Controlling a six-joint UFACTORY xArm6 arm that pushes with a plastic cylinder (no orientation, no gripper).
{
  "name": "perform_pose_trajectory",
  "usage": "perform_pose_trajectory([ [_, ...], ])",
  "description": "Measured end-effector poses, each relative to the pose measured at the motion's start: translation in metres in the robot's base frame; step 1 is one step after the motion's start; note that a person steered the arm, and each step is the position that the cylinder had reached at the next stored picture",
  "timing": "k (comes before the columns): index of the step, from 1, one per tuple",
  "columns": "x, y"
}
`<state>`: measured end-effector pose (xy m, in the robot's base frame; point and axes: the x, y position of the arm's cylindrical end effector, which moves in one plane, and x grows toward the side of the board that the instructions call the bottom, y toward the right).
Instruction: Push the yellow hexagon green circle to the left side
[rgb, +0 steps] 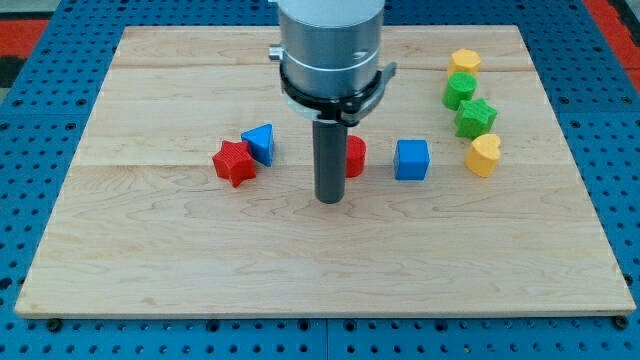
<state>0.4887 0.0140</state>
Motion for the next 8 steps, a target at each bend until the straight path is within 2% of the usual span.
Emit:
perform_pose_trajectory([
  [7, -0.003, 0.054],
  [8, -0.004, 0.076],
])
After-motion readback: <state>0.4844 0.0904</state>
